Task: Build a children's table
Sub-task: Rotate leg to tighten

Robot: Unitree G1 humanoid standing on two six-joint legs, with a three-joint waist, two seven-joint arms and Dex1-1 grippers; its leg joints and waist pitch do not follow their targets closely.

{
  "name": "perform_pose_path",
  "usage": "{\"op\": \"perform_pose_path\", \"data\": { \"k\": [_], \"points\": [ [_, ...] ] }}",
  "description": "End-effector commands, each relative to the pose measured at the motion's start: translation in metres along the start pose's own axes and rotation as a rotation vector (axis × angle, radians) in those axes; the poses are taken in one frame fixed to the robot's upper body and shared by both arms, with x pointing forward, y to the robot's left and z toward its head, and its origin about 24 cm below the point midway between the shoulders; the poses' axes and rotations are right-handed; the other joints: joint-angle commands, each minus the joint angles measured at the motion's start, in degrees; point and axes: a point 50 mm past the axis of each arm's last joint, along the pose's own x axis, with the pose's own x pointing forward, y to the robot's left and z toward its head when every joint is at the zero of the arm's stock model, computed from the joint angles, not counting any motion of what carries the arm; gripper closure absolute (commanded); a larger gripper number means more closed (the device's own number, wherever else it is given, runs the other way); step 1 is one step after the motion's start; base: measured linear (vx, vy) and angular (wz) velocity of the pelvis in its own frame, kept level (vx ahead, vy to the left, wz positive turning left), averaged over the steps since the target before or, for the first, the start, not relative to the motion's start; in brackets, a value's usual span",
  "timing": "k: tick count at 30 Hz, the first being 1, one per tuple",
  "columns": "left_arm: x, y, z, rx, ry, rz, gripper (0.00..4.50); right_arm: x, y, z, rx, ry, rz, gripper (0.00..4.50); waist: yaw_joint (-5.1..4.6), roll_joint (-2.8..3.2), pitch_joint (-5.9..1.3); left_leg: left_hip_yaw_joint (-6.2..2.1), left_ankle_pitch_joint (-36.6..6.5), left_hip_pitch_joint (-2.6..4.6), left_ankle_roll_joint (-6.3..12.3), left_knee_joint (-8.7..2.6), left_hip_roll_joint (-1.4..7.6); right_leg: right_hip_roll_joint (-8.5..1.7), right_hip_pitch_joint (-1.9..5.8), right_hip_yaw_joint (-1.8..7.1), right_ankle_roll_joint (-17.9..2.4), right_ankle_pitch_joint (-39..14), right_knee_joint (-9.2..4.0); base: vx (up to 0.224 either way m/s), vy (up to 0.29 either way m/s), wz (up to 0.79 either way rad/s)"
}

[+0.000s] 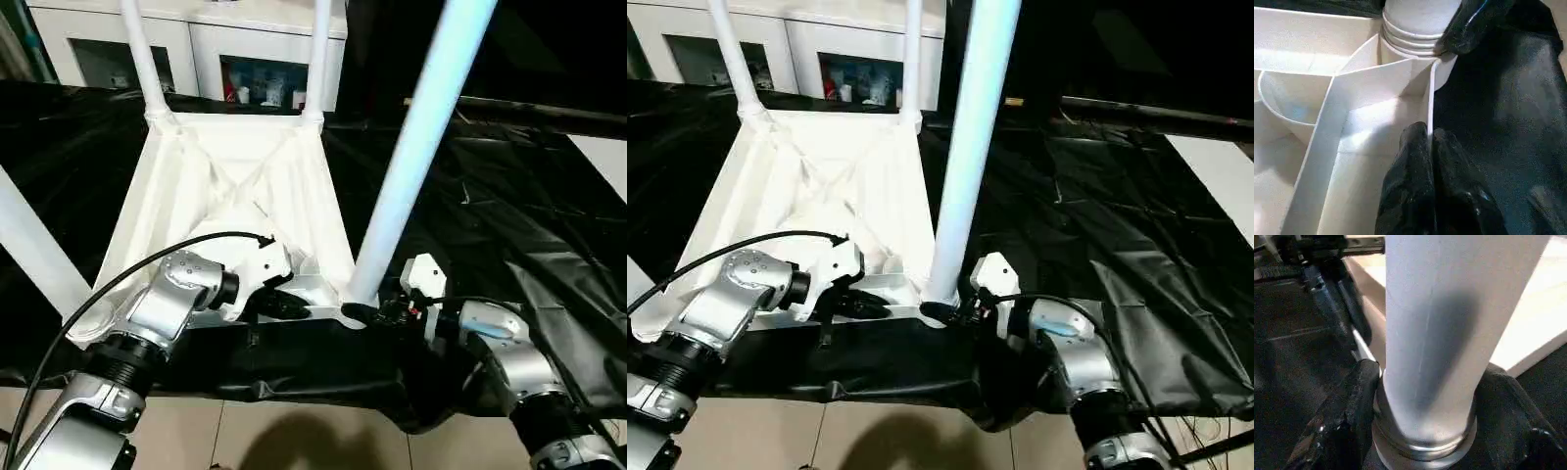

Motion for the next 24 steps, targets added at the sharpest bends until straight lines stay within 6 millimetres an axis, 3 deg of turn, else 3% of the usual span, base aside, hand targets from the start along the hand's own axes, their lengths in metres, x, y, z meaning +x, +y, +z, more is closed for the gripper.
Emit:
{"op": "perform_pose_path", "data": {
  "k": [1, 3, 8, 9, 10, 13, 14, 16, 18, 24],
  "points": [
    [0.019, -0.003, -0.007, -0.074, -0.005, 0.028, 4.50, 0.004, -0.011, -0.009, 0.042, 0.055, -0.190, 1.95, 0.04, -0.26, -2.37, 0.46, -16.57, -0.16, 1.36, -3.64, 0.01, -1.84, 2.12, 1.25, -9.92, -18.16, -4.22, 0.000, 0.000, 0.00],
    [0.028, 0.003, -0.004, -0.096, -0.005, 0.115, 4.50, 0.010, -0.011, -0.011, 0.094, 0.041, -0.283, 1.96, -0.31, -0.52, -2.41, 0.23, -19.16, 0.21, -0.38, -3.69, -0.06, -1.99, 1.83, 1.24, -7.80, -24.32, -4.83, 0.000, 0.000, 0.00],
    [0.050, 0.012, 0.007, -0.174, -0.011, 0.288, 4.50, 0.030, -0.014, -0.012, 0.213, 0.024, -0.537, 1.96, -0.48, -0.68, -2.24, 0.09, -21.03, 0.40, -0.16, -3.72, -0.19, -2.02, 1.27, 1.22, -5.89, -28.23, -5.45, 0.000, 0.000, 0.00],
    [0.051, 0.012, 0.007, -0.175, -0.011, 0.290, 4.50, 0.030, -0.014, -0.012, 0.215, 0.024, -0.540, 1.96, -0.42, -0.74, -2.41, 0.03, -21.15, 0.53, -0.35, -3.62, -0.24, -2.08, 1.25, 1.19, -5.67, -28.33, -5.45, 0.000, 0.000, 0.00],
    [0.052, 0.012, 0.008, -0.180, -0.011, 0.299, 4.50, 0.032, -0.014, -0.012, 0.225, 0.026, -0.557, 1.97, -0.30, -0.76, -2.47, -0.02, -20.26, 0.21, -0.08, -3.68, -0.22, -2.07, 1.58, 1.18, -5.59, -26.85, -5.36, 0.000, 0.000, 0.00],
    [0.067, 0.013, 0.015, -0.167, 0.014, 0.371, 4.50, 0.050, -0.012, -0.007, 0.197, 0.065, -0.620, 1.97, -0.43, -0.63, -2.47, 0.05, -20.88, 0.36, -0.10, -3.62, -0.32, -1.88, 1.17, 1.20, -5.73, -26.06, -5.34, 0.000, 0.000, 0.00],
    [0.071, 0.013, 0.017, -0.161, 0.021, 0.376, 4.50, 0.056, -0.010, -0.004, 0.185, 0.061, -0.614, 1.97, -0.34, -0.52, -2.61, 0.02, -19.86, 0.14, -0.11, -3.68, -0.36, -1.92, 1.55, 1.24, -6.04, -23.72, -5.20, 0.000, 0.000, 0.00],
    [0.073, 0.012, 0.019, -0.146, 0.022, 0.369, 4.50, 0.059, -0.008, 0.000, 0.178, 0.042, -0.585, 1.97, -0.05, -0.57, -2.62, 0.17, -19.39, 0.12, 0.61, -3.53, -0.41, -1.85, 1.56, 1.32, -6.44, -21.54, -5.07, 0.000, 0.000, 0.00],
    [0.071, 0.013, 0.019, -0.127, 0.026, 0.355, 4.50, 0.060, -0.007, 0.005, 0.198, -0.019, -0.534, 1.42, 0.11, -0.37, -2.71, 0.11, -18.40, -0.12, 0.99, -3.62, -0.33, -1.86, 1.85, 1.32, -6.85, -19.53, -4.78, 0.000, 0.000, 0.00],
    [0.058, 0.014, 0.012, -0.074, 0.040, 0.286, 4.50, 0.044, -0.015, 0.012, 0.203, -0.103, -0.456, 0.86, 0.07, -0.35, -2.63, -0.01, -18.58, -0.39, 1.72, -3.76, -0.19, -2.01, 2.10, 1.19, -7.20, -20.52, -4.91, 0.000, 0.000, 0.00]
  ]
}}
